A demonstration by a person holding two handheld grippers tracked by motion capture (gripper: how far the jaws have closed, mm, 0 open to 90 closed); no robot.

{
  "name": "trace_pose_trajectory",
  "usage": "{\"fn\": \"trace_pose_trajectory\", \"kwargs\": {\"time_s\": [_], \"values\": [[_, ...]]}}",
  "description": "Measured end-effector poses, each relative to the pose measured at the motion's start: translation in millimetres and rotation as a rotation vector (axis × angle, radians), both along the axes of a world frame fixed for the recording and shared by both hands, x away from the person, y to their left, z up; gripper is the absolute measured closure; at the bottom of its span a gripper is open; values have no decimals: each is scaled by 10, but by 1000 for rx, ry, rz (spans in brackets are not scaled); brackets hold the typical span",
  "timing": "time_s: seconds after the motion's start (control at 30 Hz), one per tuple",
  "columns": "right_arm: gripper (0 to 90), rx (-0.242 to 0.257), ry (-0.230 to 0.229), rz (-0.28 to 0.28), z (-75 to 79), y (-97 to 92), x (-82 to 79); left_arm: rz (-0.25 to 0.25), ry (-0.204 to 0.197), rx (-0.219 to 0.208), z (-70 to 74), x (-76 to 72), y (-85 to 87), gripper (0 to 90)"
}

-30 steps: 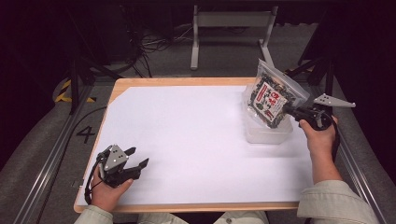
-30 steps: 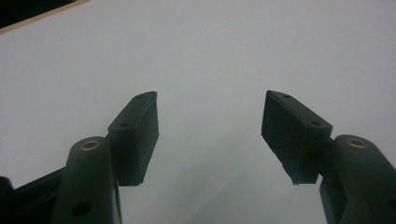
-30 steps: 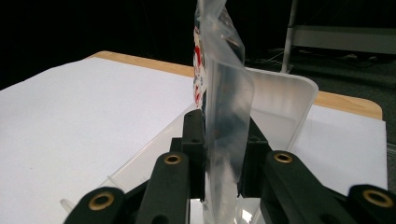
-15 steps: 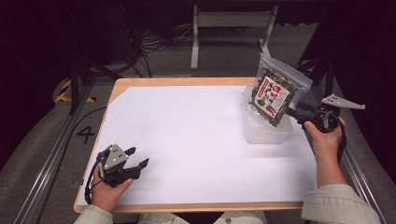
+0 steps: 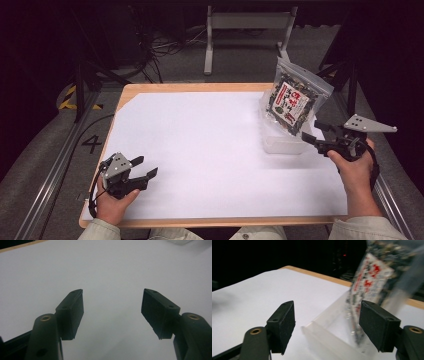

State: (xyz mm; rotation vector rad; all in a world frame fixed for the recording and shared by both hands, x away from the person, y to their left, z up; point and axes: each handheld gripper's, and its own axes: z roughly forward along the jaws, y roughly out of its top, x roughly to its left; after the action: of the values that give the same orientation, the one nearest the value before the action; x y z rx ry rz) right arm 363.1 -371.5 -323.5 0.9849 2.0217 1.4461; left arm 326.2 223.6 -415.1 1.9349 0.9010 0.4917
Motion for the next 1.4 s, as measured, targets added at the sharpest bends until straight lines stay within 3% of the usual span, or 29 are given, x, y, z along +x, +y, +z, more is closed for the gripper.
{"fn": "trace_pose_trajectory", "kwargs": {"time_s": [0.3,0.53,0.77,0.9,1.1,1.23,1.4], "values": [[265,-4,41,140,-137,348,-130,-21,-3,-9,21,-20,8,342],[248,1,90,195,-291,518,-134,-46,-3,-22,24,-28,6,331],[201,-32,135,198,-483,671,-125,-46,11,-51,10,-14,51,311],[182,-69,155,172,-618,767,-127,-34,16,-68,1,-14,73,293],[187,-78,181,179,-812,853,-110,-44,16,-57,-16,-6,63,287],[185,-110,197,189,-946,887,-91,-55,17,-46,-37,-2,61,278],[180,-190,194,195,-1028,932,-76,-71,22,-42,-71,7,71,265]]}}
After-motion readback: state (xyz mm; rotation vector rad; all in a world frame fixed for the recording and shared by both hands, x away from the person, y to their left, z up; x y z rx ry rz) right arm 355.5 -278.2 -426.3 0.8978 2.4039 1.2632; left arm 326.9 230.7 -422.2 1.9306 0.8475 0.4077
